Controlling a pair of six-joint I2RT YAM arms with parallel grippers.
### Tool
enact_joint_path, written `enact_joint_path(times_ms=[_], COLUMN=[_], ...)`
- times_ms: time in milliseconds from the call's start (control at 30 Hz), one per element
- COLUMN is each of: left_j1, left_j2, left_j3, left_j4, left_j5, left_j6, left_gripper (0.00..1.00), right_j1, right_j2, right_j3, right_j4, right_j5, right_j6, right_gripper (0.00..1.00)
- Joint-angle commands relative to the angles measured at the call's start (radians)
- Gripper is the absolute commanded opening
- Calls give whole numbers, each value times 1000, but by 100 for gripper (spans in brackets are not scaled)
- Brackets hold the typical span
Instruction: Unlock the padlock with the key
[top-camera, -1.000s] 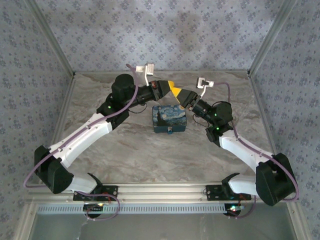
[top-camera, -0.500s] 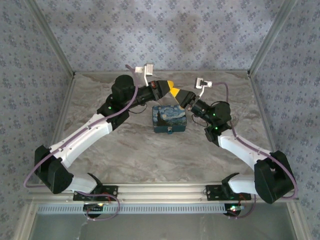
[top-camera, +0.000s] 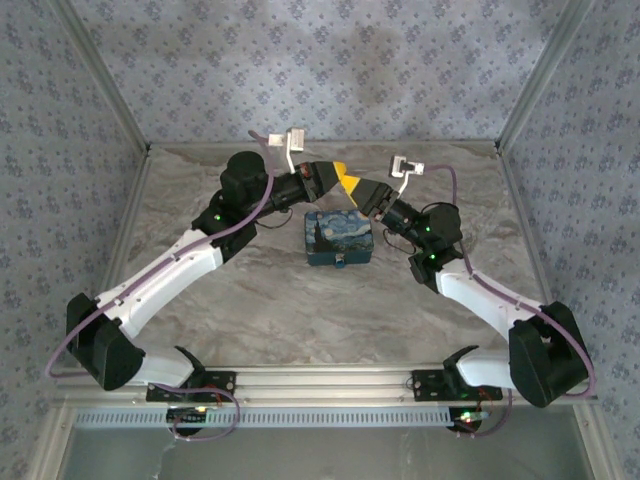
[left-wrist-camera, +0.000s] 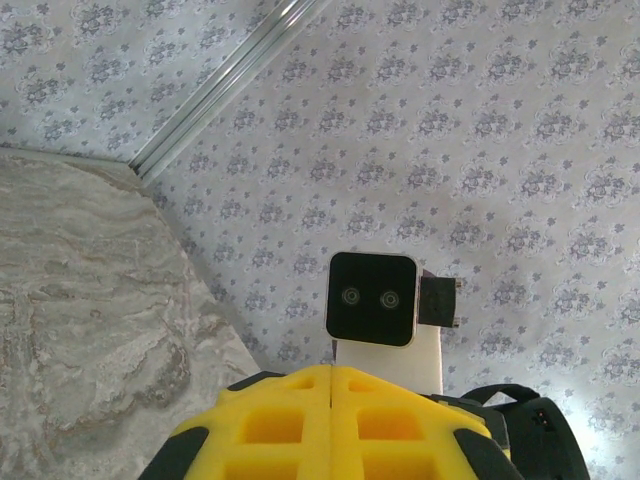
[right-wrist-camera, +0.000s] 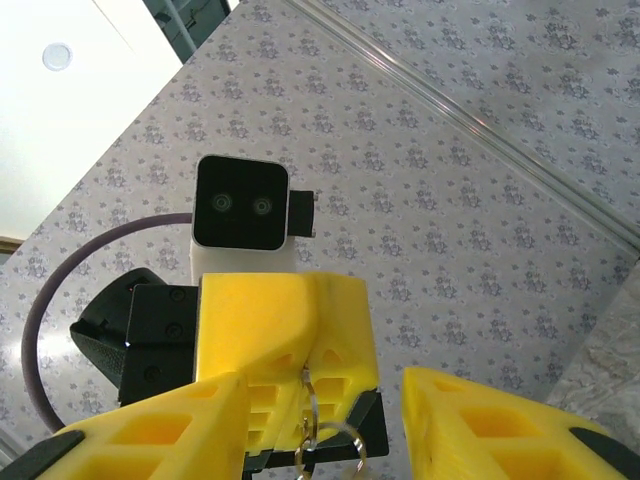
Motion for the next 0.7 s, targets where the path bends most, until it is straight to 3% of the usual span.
enact_joint_path(times_ms=[0, 267, 500, 667], left_j1=[-8, -8, -8, -8], left_j2=[-27, -28, -31, -28], left_j3=[-5, -15, -14, -13], left_j4=[39, 41, 50, 60], left_j5=[9, 3, -4, -2], left_j6=[0, -2, -6, -12], left_gripper=[0, 0, 0, 0], right_j1=[-3, -3, 2, 2], right_j2=[-31, -46, -39, -26], right_j3=[10, -2, -10, -11], right_j4=[26, 29, 9, -8], right_j5=[4, 4, 0, 4], right_j6=[-16, -17, -22, -21], right_gripper=[44, 44, 30, 26])
